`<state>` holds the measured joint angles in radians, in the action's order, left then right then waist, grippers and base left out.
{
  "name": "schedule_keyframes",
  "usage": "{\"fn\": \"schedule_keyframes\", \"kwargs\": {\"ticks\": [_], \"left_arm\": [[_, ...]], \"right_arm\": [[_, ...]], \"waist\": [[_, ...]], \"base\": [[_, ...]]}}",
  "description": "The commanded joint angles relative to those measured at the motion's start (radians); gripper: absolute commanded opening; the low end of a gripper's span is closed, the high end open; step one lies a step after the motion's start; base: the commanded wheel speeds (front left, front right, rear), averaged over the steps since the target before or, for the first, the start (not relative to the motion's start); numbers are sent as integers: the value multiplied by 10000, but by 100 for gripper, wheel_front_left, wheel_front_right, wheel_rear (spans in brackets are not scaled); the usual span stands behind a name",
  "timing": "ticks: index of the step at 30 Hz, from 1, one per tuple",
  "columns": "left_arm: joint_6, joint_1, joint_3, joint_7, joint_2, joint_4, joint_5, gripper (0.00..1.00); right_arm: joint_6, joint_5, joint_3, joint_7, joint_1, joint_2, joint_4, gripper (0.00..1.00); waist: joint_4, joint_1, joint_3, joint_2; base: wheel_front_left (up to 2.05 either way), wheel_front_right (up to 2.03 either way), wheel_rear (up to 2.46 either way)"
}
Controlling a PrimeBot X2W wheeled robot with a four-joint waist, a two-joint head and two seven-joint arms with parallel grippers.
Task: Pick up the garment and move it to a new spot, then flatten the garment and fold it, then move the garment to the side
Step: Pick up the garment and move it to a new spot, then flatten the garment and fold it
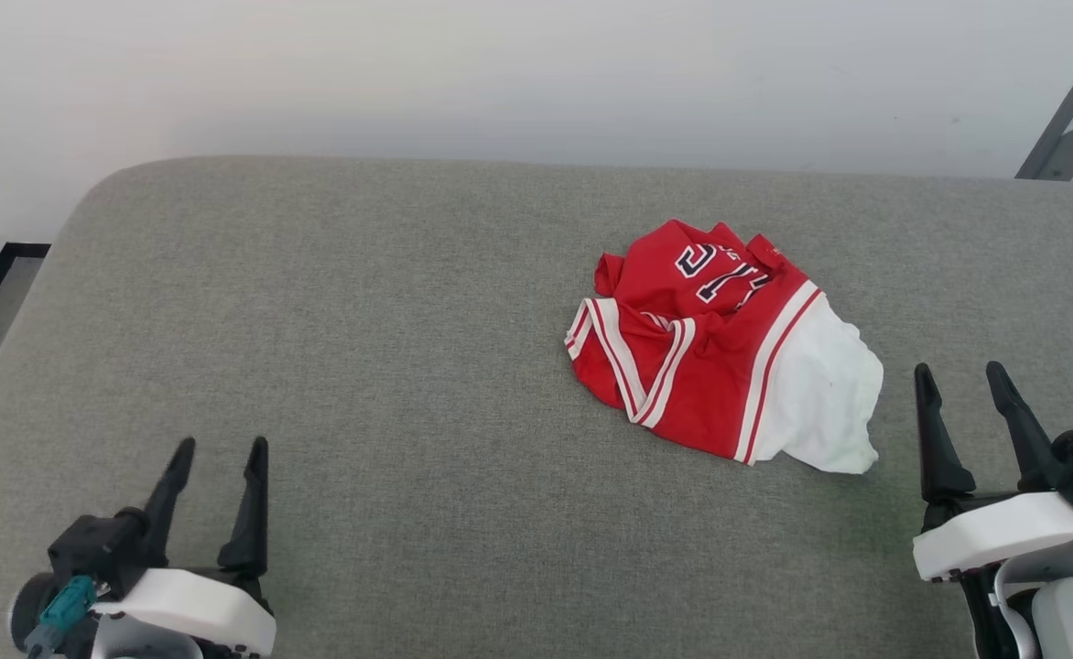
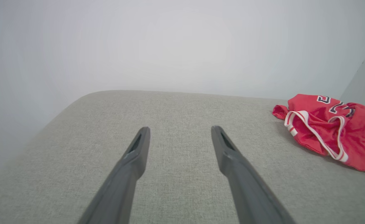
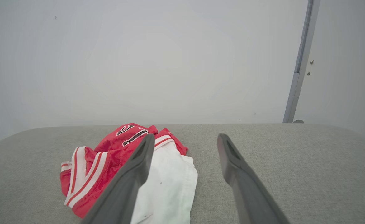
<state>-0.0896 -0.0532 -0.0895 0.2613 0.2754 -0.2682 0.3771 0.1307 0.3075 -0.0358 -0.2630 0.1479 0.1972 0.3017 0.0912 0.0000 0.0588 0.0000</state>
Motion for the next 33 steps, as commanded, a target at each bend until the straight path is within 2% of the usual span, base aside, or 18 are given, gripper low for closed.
{"fn": "schedule_keyframes", "kwargs": {"ticks": [1,9,19,23,26,33], "left_arm": [[-80,184,143,53,-87,153,-214,100],[-370,452,888,55,-649,435,-1247,100],[-413,428,886,55,-886,509,-1394,100],[-413,257,849,55,-932,608,-1329,100],[-414,142,795,53,-1011,642,-1315,100],[-413,-84,601,54,-1294,675,-1236,100]], "right_arm": [[1,-19,-13,-21,-90,-9,-46,100],[1,-34,24,-21,4,3,-82,100],[1,-41,54,-21,67,-37,-7,100],[1,-44,537,280,303,333,389,100],[1,106,1051,1286,792,758,729,100],[1,866,2994,5628,2071,2532,1043,100]], "waist": [[-11,0,16,0],[-85,0,179,0],[-89,0,241,0],[-25,0,337,0],[40,0,475,0],[394,0,1018,0]], "base": [[0,0,0],[0,0,0],[0,0,0],[0,0,0],[0,0,0],[0,0,0]]}}
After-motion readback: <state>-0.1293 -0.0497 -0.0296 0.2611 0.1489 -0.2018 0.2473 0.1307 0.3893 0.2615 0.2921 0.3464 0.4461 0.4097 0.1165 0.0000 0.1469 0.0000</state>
